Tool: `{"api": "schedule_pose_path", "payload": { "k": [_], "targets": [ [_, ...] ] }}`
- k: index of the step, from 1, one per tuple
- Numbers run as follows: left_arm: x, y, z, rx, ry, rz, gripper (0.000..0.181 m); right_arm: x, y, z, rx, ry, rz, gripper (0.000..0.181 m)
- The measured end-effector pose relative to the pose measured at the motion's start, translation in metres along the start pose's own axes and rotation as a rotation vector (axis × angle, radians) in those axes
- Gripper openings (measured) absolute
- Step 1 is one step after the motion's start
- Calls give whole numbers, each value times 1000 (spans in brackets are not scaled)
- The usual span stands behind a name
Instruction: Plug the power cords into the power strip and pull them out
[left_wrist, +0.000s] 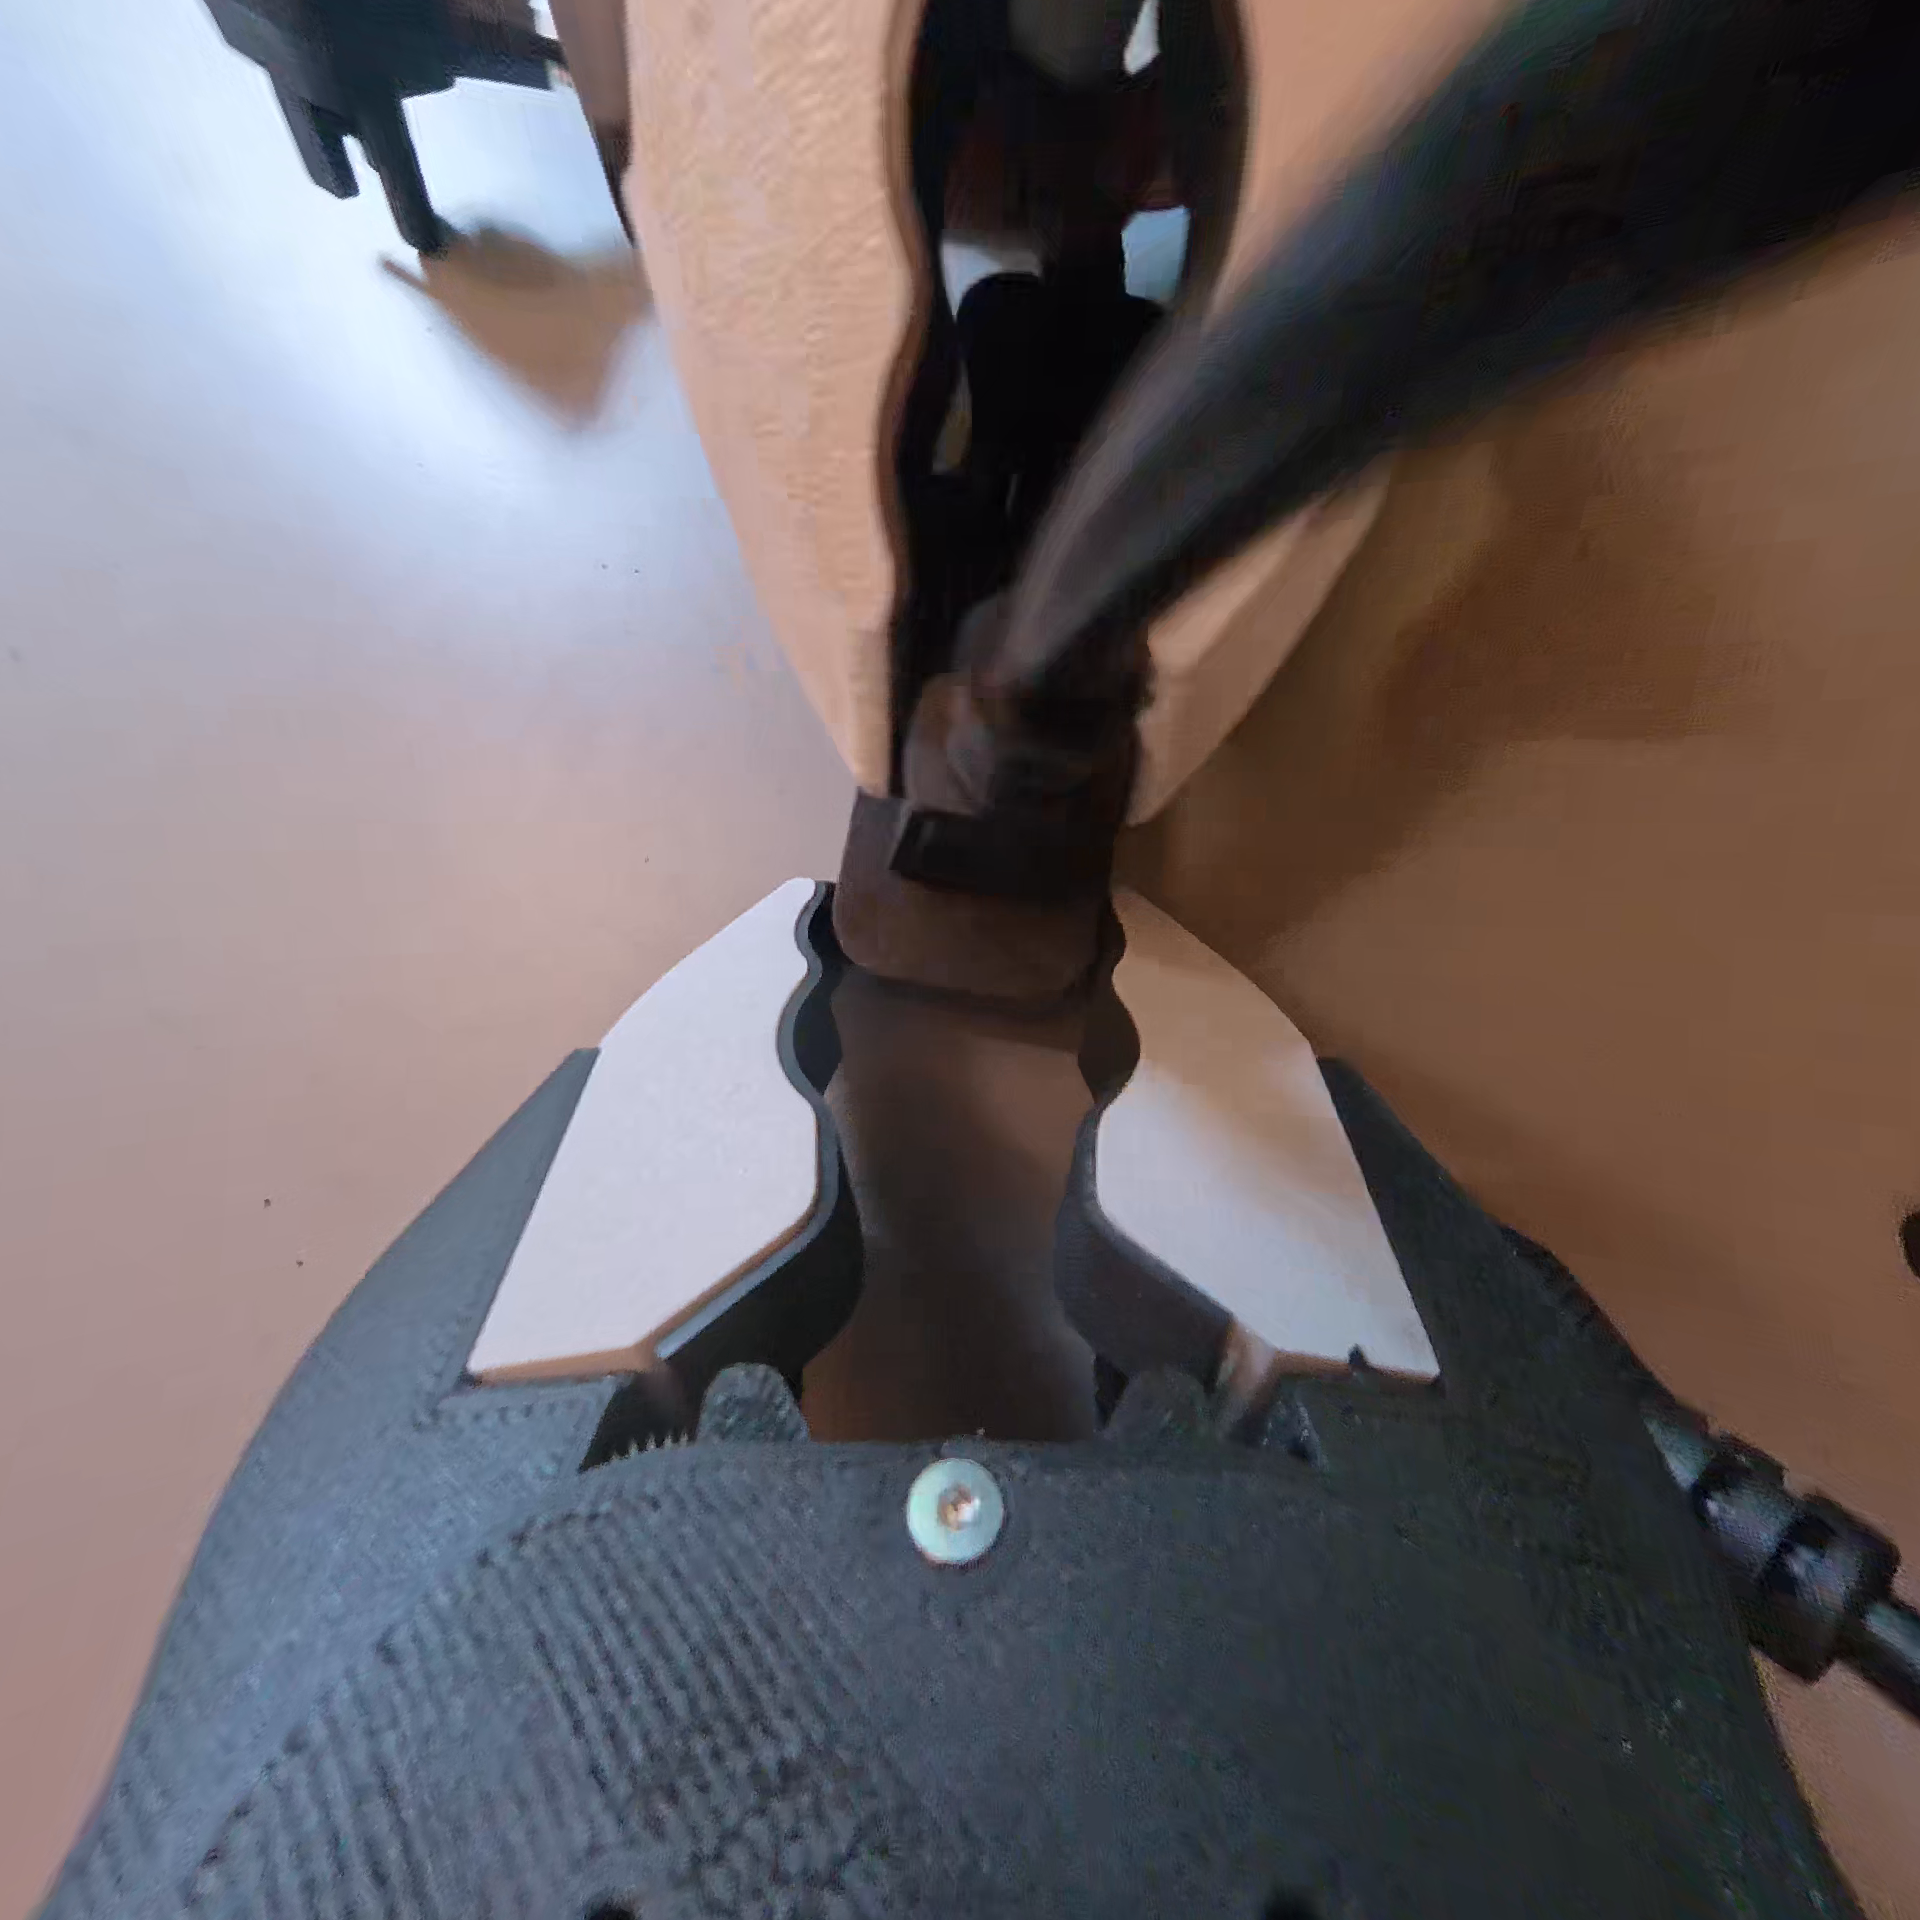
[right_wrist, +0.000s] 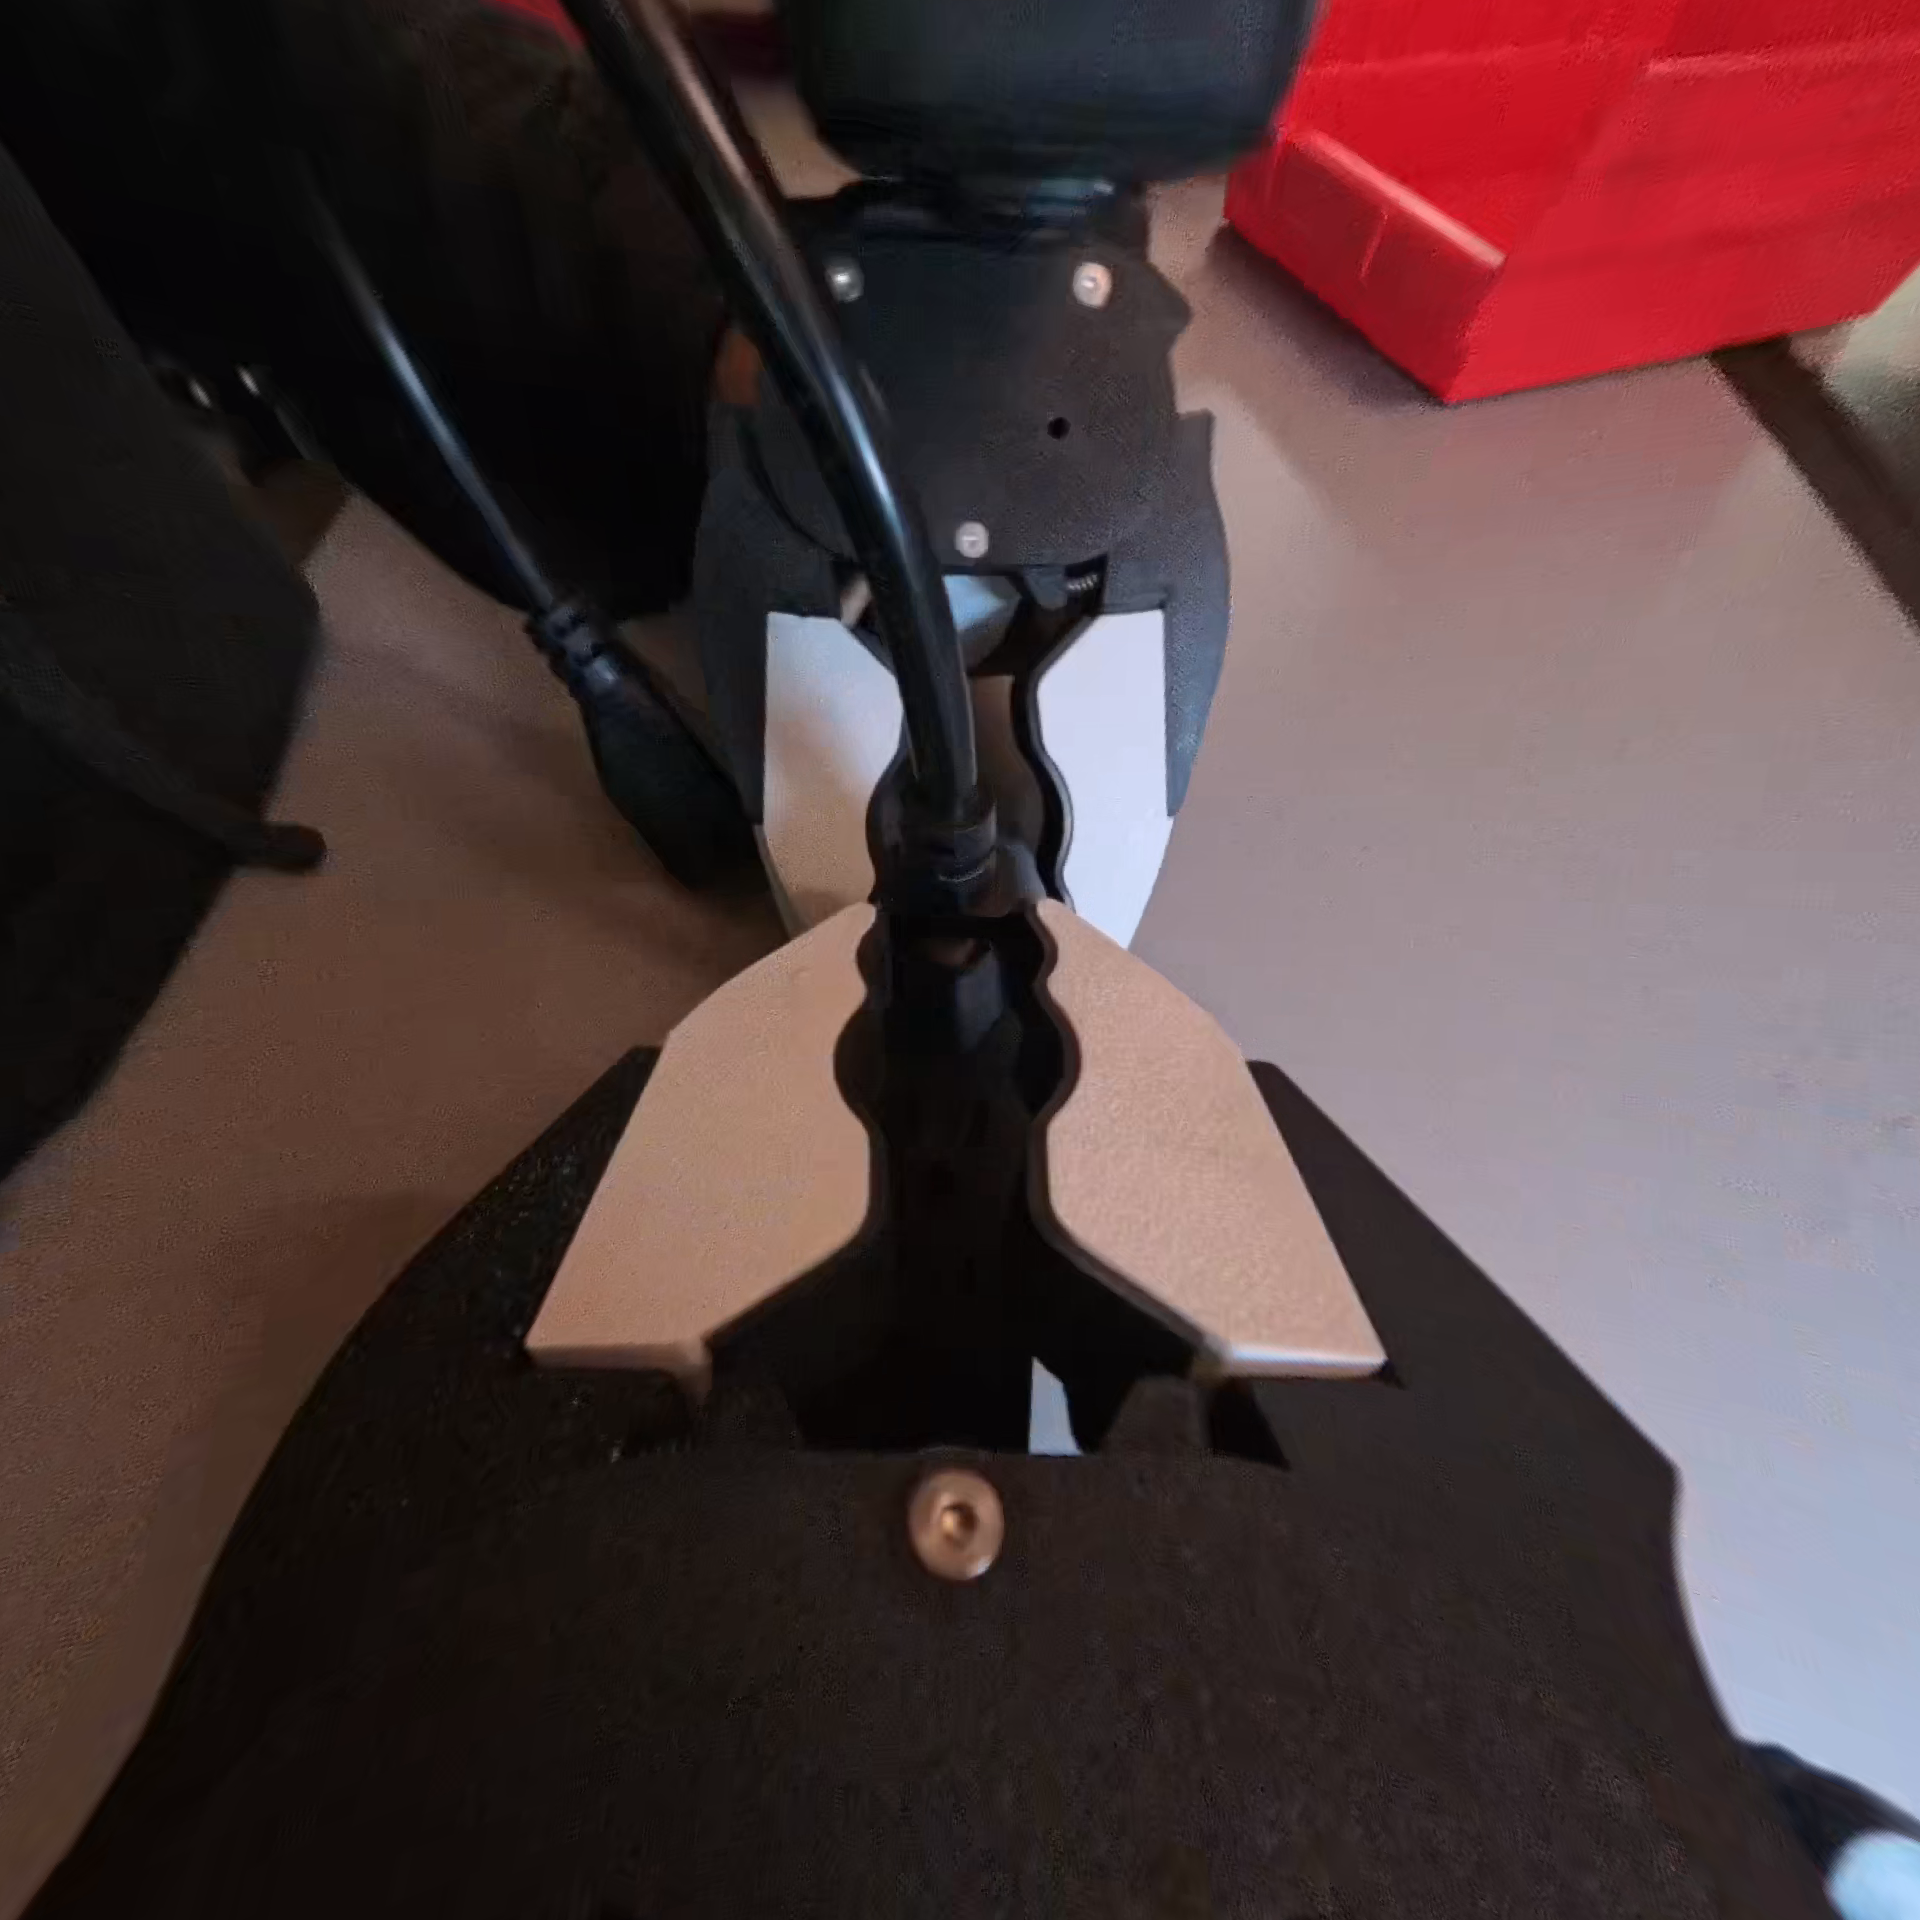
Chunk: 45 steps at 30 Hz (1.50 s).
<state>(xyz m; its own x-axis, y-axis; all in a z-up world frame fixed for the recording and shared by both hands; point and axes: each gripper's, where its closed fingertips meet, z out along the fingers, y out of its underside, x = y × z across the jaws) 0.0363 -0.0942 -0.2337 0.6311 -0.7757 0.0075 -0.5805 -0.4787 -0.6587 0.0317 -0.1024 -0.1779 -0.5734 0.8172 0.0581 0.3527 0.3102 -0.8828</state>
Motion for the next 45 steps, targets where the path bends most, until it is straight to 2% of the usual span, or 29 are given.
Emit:
{"api": "schedule_pose_path", "payload": {
  "k": [1, 4, 6, 9, 12, 18, 23, 24, 25, 29, 34, 41, 42, 45],
  "targets": [
    [2, -1, 1, 1, -1, 8, 46, -3, -1, -1, -13, 13, -70, 20],
    [1, -1, 1, -13, -2, -27, 46, 3, 5, -4, 41, -76, 86, 22],
    [2, 0, -1, -26, 8, -32, 46, 1, 5, -2, 14, -102, 64, 22],
    [2, -6, -11, 33, 24, -31, 53, -2, 10, -2, -10, -135, 61, 22],
    [5, -10, -22, 75, 44, 2, 37, -2, 10, -2, -11, -132, 61, 22],
    [9, -10, -20, -20, 82, 56, 38, -6, 11, -1, -30, -141, 24, 22],
    [10, -12, -22, -46, 113, 68, 37, -6, 11, -1, -18, -137, 8, 23],
    [9, -15, -24, -29, 111, 66, 32, -7, 12, -2, -18, -142, 9, 23],
    [10, -21, -26, 3, 117, 66, 14, -7, 12, -2, -23, -141, 4, 23],
    [12, -13, -21, -95, 90, 129, 0, -7, 12, 0, -28, -135, 0, 22],
    [13, -12, -22, -170, 93, 119, 0, -7, 10, 2, -35, -110, -10, 22],
    [20, -9, -25, -163, 90, 130, 1, -4, 7, 3, -4, -135, 199, 20],
    [18, -9, -25, -162, 94, 133, 0, -1, 6, 4, -6, -113, 188, 20],
    [16, -10, -24, -138, 88, 110, 0, -14, 5, 2, -20, -86, -5, 21]
  ]
}}
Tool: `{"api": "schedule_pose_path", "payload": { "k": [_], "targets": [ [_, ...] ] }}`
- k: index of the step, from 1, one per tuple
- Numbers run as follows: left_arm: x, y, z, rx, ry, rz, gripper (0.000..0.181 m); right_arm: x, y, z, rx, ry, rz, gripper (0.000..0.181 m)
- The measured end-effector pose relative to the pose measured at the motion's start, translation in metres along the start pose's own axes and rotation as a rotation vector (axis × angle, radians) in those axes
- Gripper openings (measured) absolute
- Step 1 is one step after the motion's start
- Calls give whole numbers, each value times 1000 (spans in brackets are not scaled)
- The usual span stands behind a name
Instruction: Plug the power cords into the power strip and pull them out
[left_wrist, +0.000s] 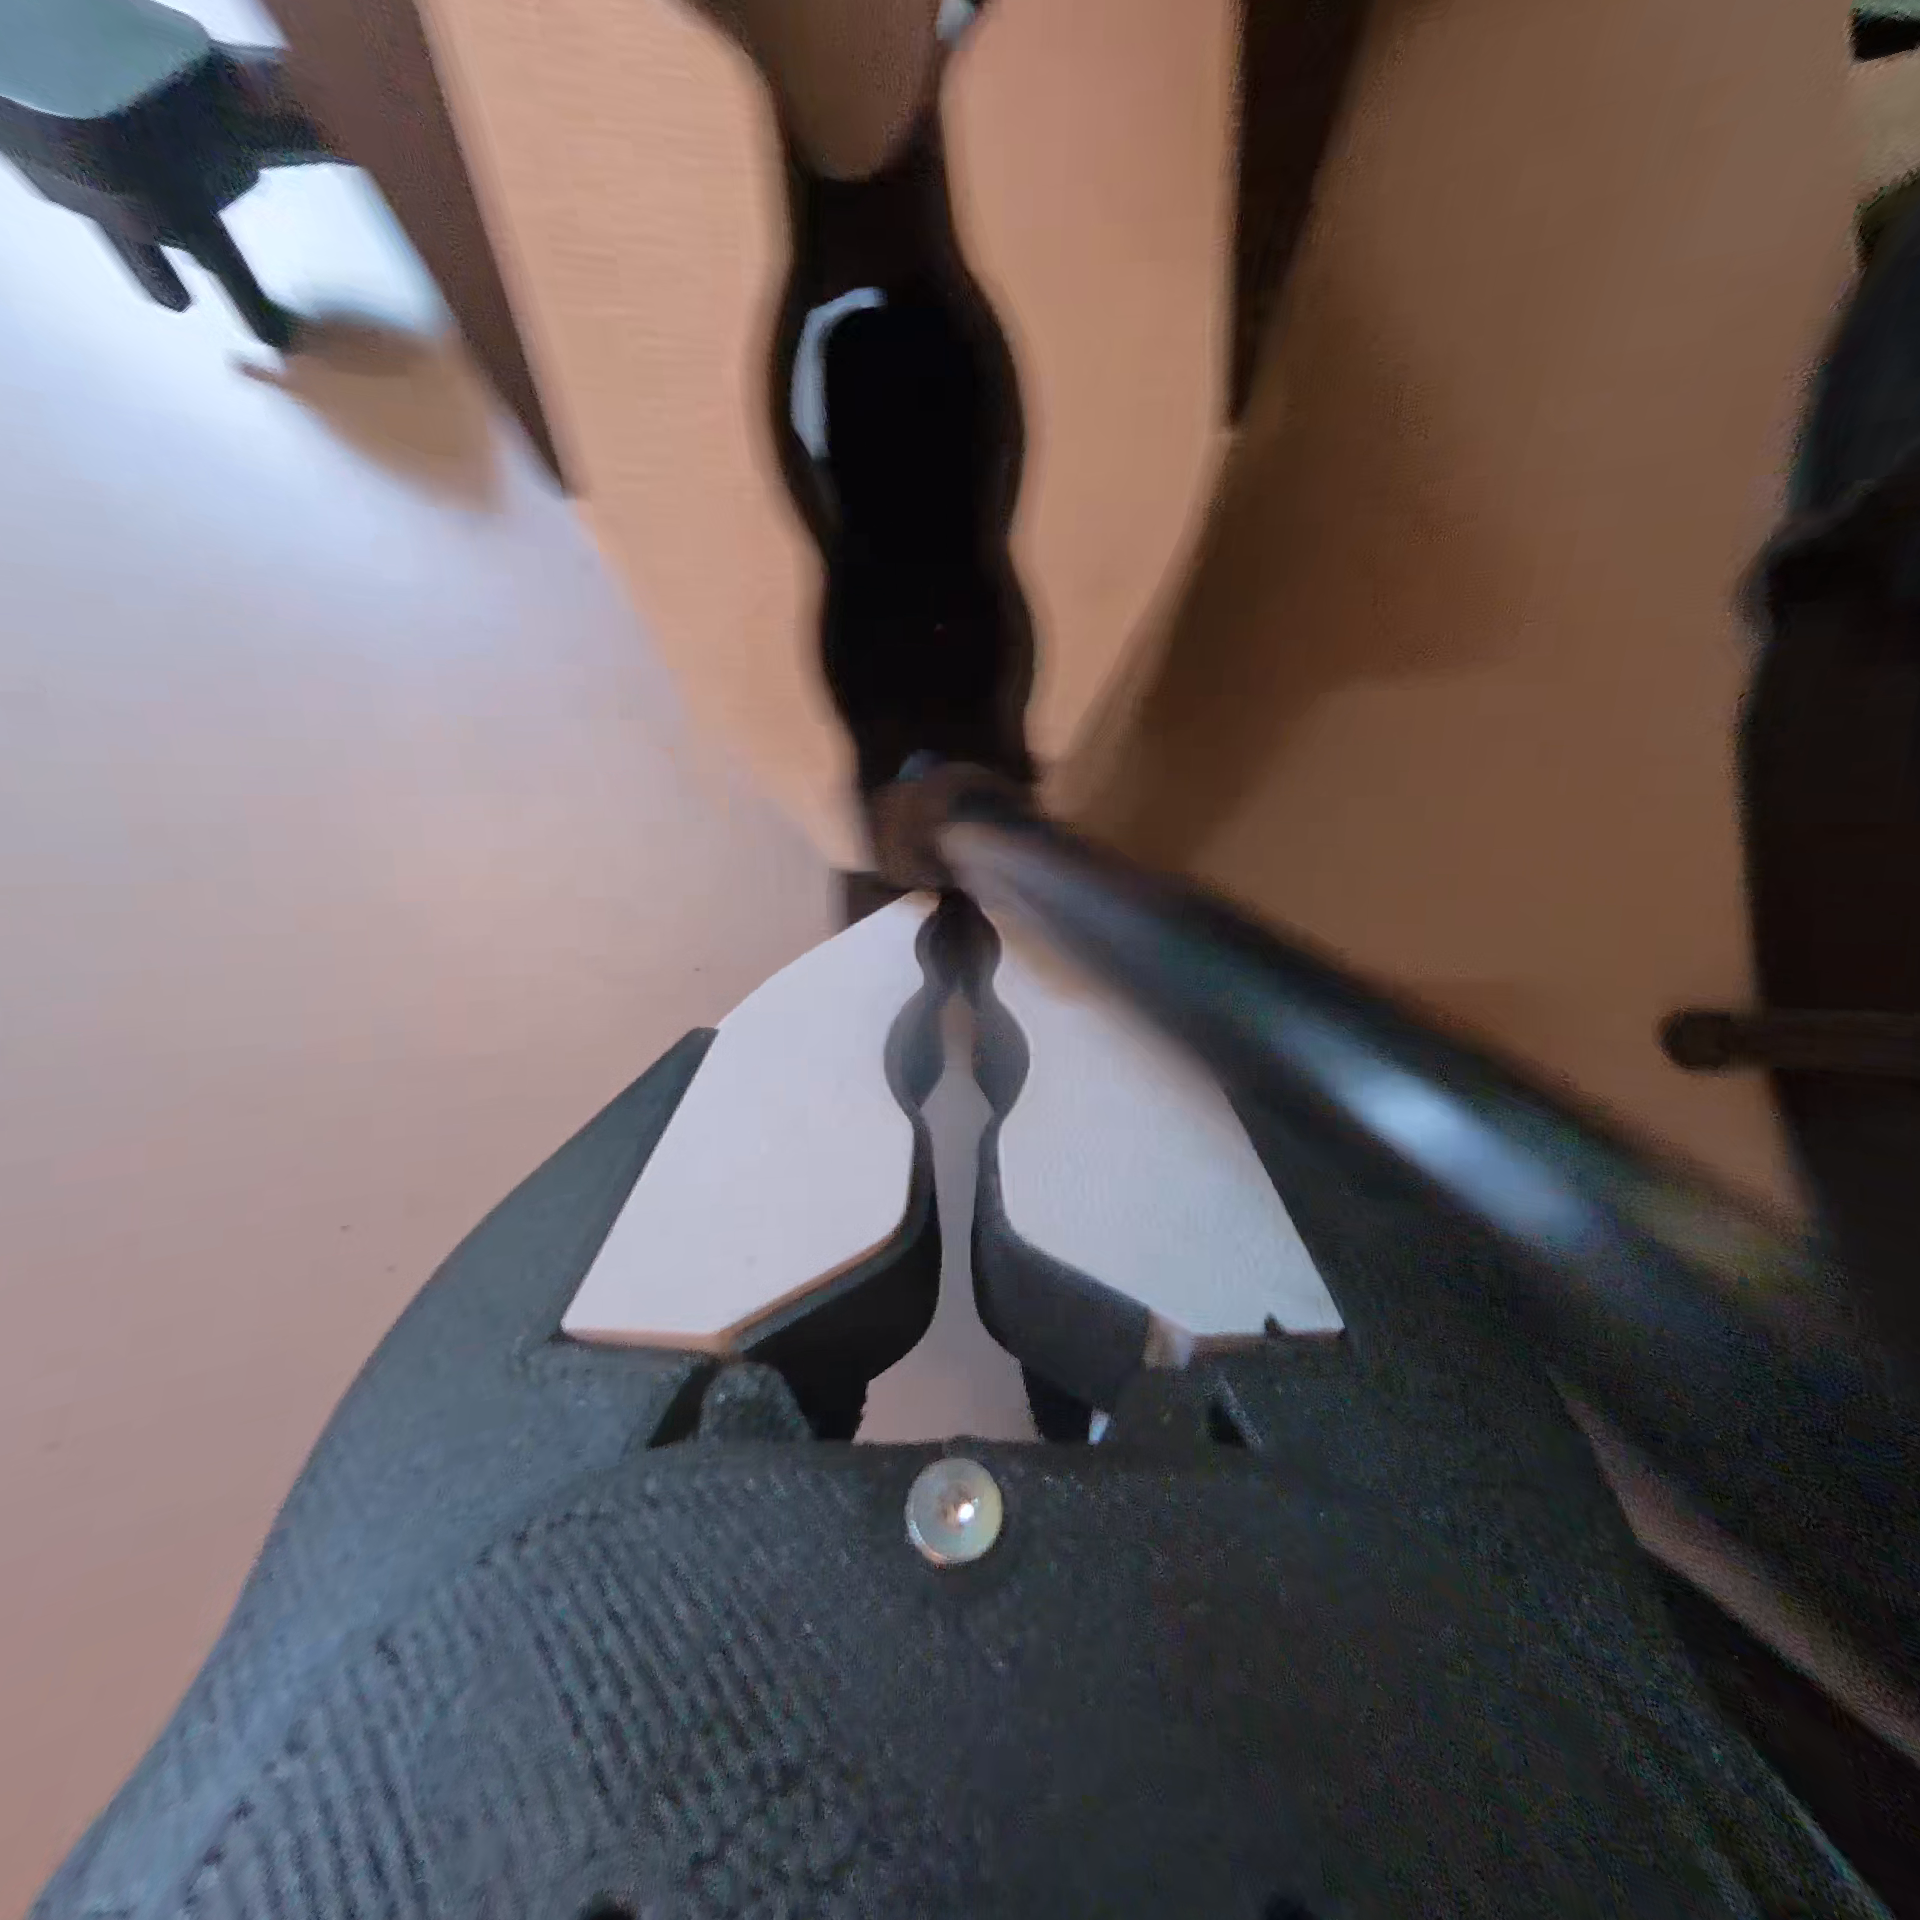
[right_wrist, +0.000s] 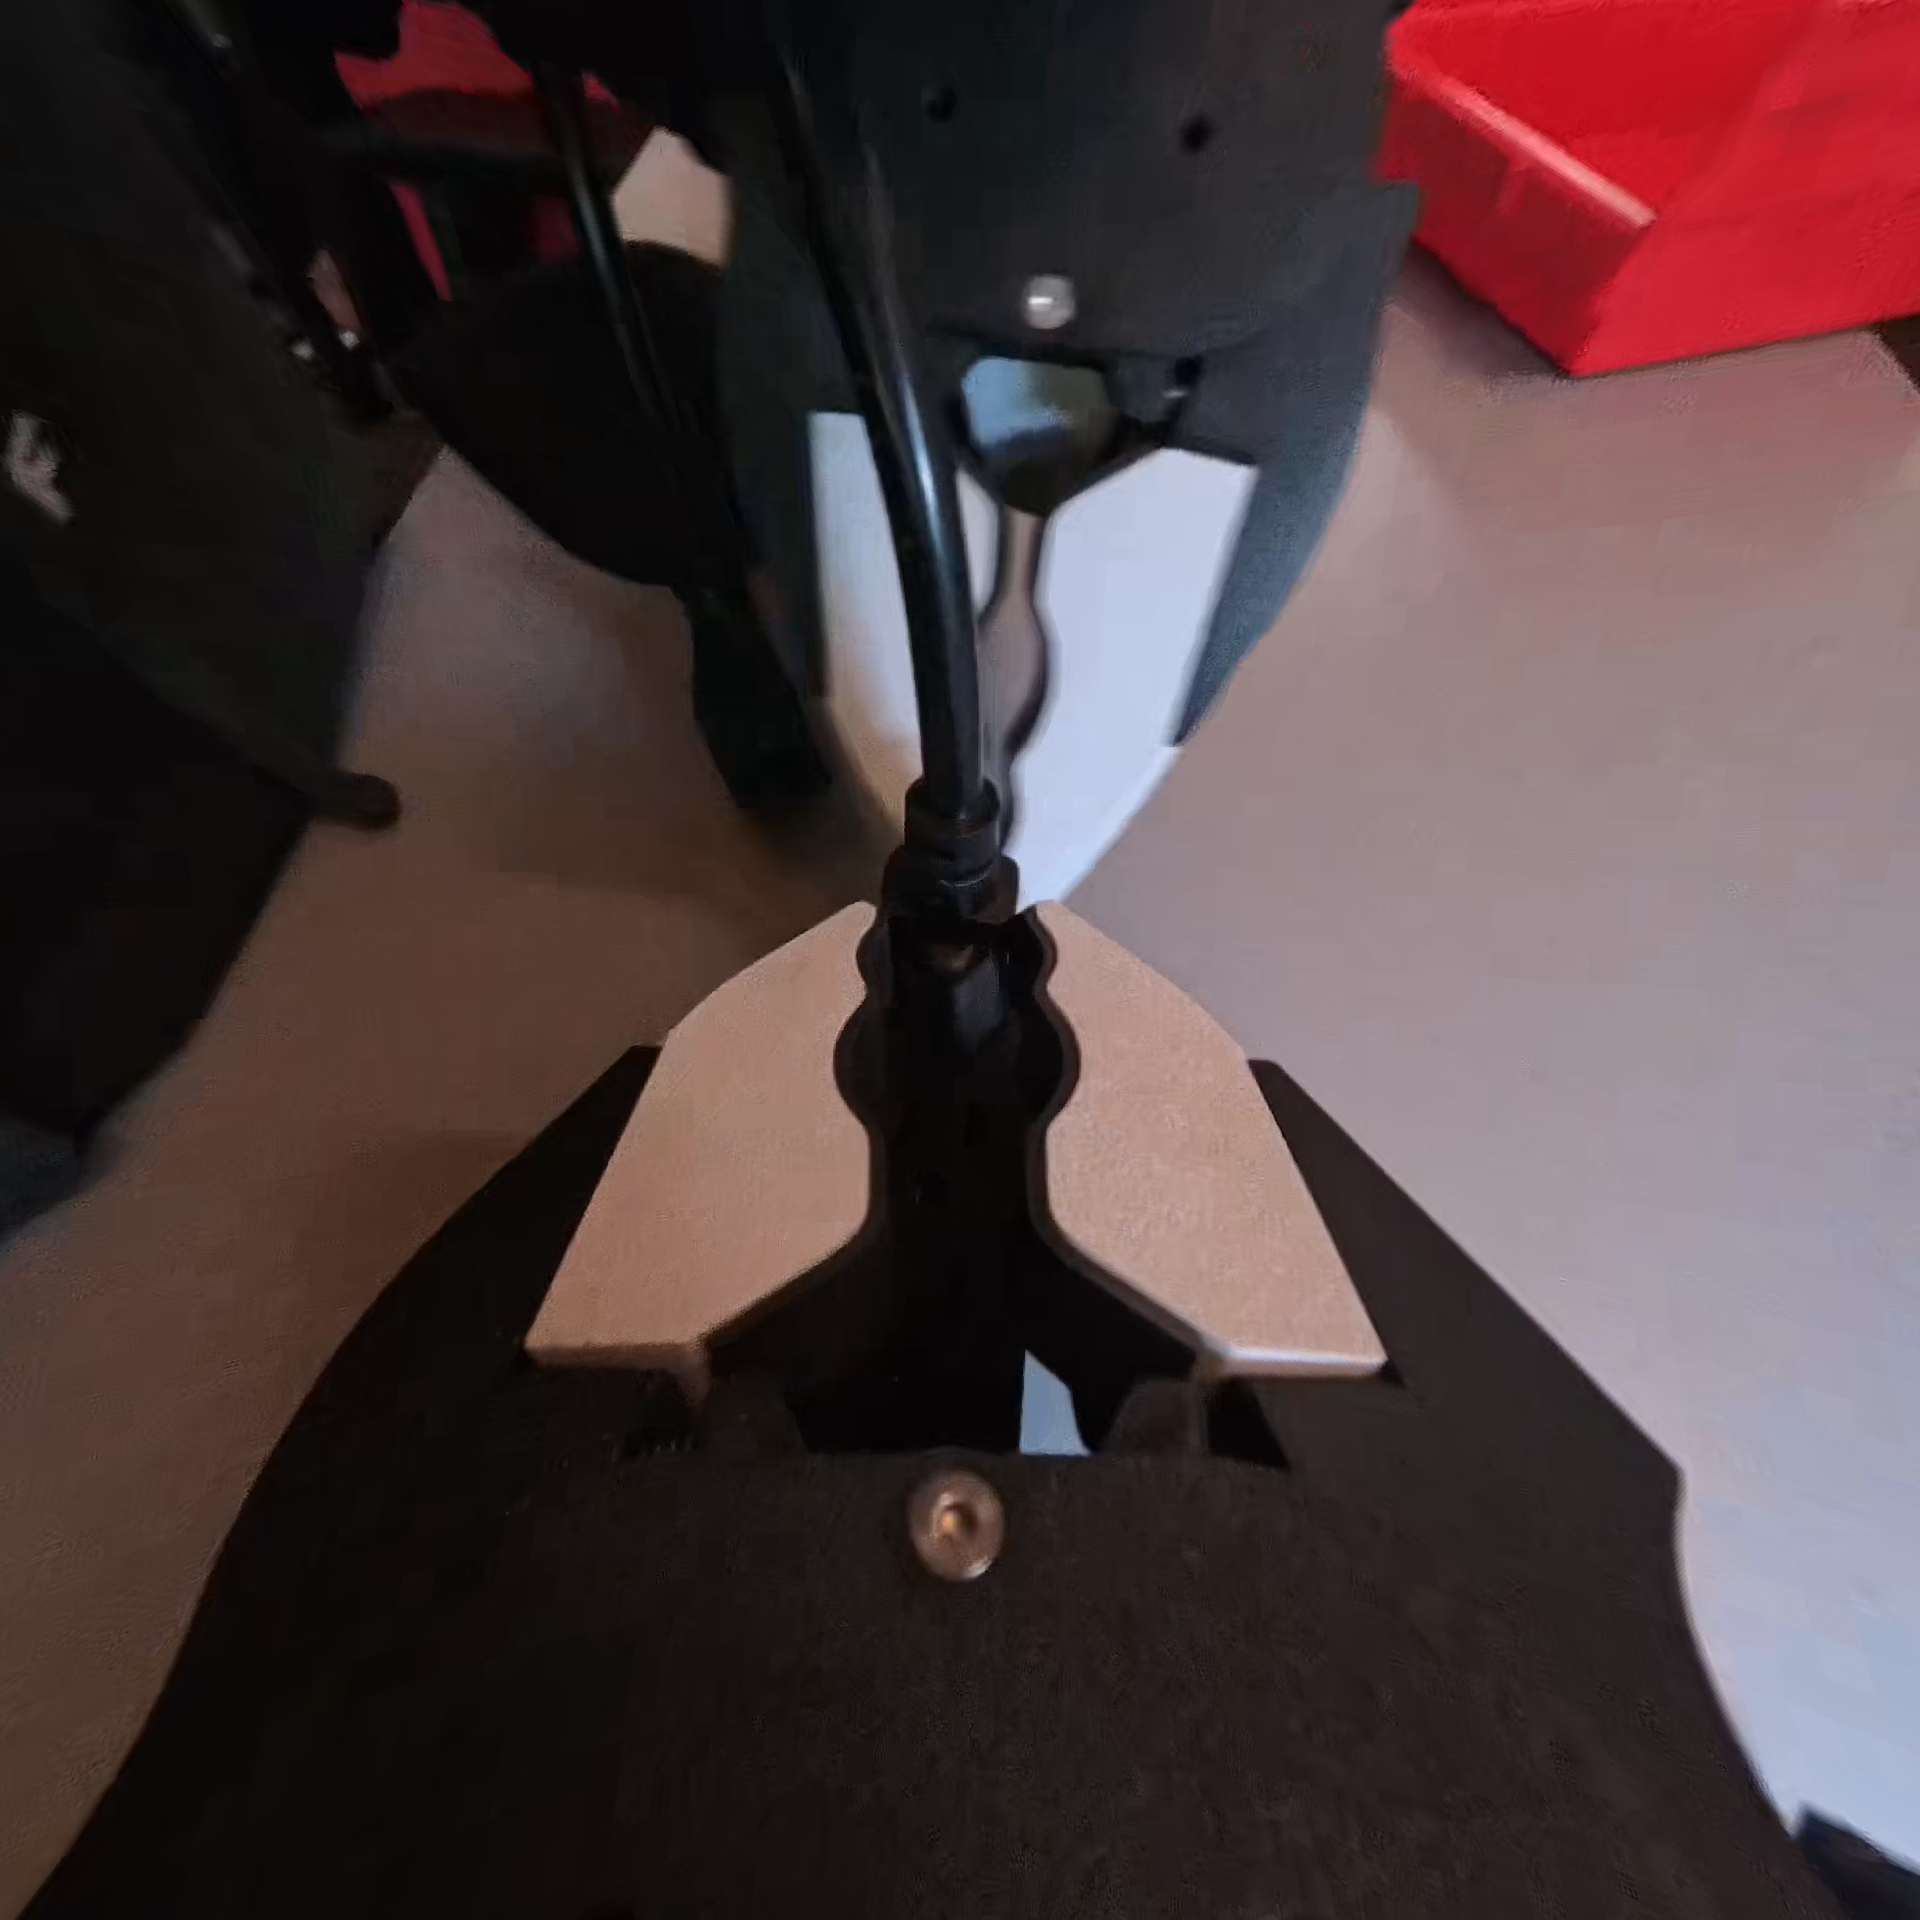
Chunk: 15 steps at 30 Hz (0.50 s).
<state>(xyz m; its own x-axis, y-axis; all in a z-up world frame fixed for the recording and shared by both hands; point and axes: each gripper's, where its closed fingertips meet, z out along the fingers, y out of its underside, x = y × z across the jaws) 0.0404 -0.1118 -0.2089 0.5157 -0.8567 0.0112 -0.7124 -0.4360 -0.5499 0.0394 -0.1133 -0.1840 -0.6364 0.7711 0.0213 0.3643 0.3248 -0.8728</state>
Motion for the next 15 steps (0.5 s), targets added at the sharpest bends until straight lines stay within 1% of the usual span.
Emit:
{"api": "schedule_pose_path", "payload": {
  "k": [1, 2, 3, 4, 5, 6, 7, 8, 9, 11, 13, 15],
  "targets": [
    [-12, 8, 4, -37, -76, 7, 0, -21, -3, 4, 28, -108, -24, 21],
    [-16, 29, 13, -170, -80, 17, 9, -41, -21, 6, 129, -180, -50, 22],
    [-1, 9, 11, -60, 19, -7, 0, -37, -18, 12, 70, -98, -153, 22],
    [-1, 2, 2, -48, -22, 26, 1, -26, -5, 12, -12, -36, -166, 23],
    [-3, -12, -16, 47, -44, 53, 1, -18, -8, 1, 44, -13, -127, 22],
    [-4, -17, -31, 119, -30, -14, 0, -12, -11, -10, 68, -21, -75, 22],
    [-3, -3, -34, 120, -36, -48, 0, -9, -15, -16, 86, -24, -66, 22],
    [-14, -14, -45, 99, -46, -49, 1, -7, -18, -18, 99, -17, -71, 22],
    [-11, -14, -44, 96, -34, -51, 5, -7, -17, -16, 78, -23, -78, 22],
    [1, -16, -39, 101, 3, -56, 11, -5, -12, -13, 44, -28, -77, 22],
    [6, -18, -30, 109, 12, -56, 14, -6, -10, -10, 34, -36, -58, 22],
    [10, -11, -16, 66, 24, -61, 17, -5, -8, -8, 18, -23, -52, 22]
  ]
}}
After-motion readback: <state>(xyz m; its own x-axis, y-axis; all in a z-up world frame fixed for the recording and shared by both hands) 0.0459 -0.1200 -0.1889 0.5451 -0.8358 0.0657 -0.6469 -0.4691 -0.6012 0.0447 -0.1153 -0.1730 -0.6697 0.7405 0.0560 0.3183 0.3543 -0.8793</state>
